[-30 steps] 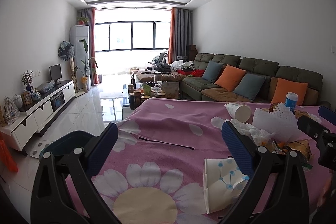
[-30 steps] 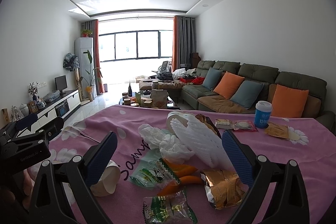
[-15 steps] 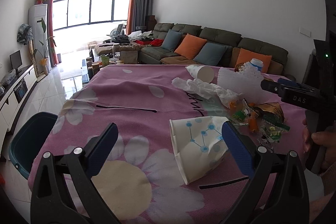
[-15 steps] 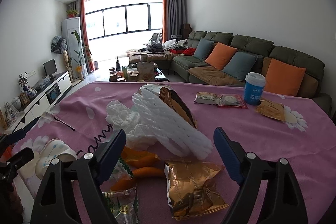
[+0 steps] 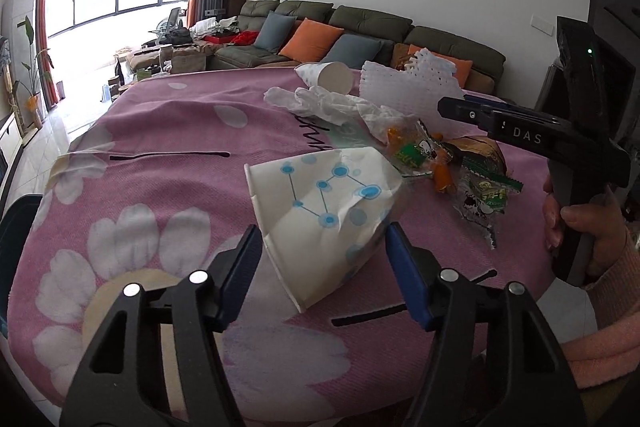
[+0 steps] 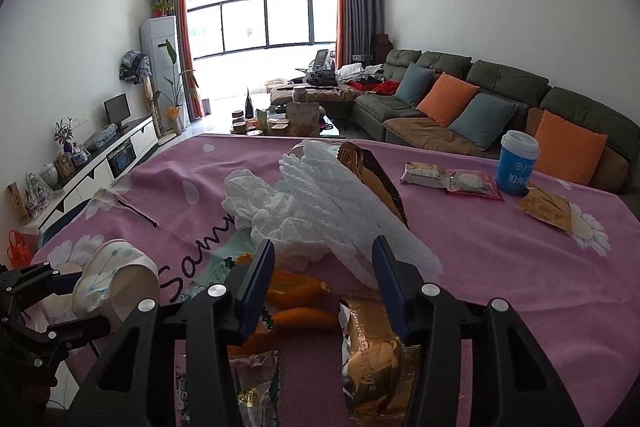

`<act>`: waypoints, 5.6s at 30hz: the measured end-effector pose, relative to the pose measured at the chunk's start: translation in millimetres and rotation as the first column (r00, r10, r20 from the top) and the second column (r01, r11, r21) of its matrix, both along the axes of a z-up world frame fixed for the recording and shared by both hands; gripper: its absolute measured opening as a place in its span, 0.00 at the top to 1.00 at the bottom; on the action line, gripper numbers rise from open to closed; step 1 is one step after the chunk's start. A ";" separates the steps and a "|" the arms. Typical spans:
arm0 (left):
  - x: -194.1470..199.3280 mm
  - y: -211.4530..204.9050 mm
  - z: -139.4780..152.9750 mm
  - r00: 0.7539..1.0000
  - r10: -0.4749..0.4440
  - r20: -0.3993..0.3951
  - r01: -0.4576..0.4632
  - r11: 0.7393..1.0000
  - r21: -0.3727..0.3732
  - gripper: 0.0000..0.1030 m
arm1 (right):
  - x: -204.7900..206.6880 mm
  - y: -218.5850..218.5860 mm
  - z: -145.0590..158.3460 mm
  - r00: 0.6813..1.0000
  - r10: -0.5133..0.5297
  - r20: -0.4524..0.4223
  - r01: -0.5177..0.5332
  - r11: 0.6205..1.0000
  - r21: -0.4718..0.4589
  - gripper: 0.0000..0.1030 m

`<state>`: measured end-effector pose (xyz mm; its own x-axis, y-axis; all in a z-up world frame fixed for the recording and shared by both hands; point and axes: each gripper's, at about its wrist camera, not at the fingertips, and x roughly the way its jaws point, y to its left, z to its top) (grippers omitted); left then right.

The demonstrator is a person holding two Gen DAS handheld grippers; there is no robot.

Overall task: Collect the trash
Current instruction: 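Grasp the white blue-dotted paper cup with the left gripper while the right gripper grasps a white foam net, then carry the cup and foam net to the teal basket while both grippers open to drop them, then move both grippers back over the trash on the table, then grasp another white foam net with the right gripper while the left gripper grasps a white tissue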

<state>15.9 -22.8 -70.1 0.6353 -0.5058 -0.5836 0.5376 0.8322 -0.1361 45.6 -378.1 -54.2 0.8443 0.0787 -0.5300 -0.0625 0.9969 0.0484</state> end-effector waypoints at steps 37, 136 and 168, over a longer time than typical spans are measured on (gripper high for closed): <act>-10.7 100.1 60.5 0.977 0.157 0.144 -0.152 0.987 -0.045 0.96 | 1.8 87.2 63.9 0.929 0.358 0.097 -0.370 0.913 0.174 0.95; 45.2 -21.5 27.7 0.992 -0.126 -0.013 0.126 0.992 0.026 0.29 | 17.0 -2.0 16.4 0.993 0.092 -0.078 -0.087 0.994 0.067 0.52; 72.0 -46.6 16.7 0.970 -0.199 -0.142 0.204 0.979 0.017 0.98 | 16.8 -12.4 15.2 0.988 0.133 -0.079 -0.127 0.988 0.083 0.87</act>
<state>87.9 -69.4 -53.4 0.4338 -0.5954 -0.6762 0.6723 0.7136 -0.1970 62.5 -390.6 -39.0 0.7771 0.2286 -0.5864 -0.1839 0.9735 0.1359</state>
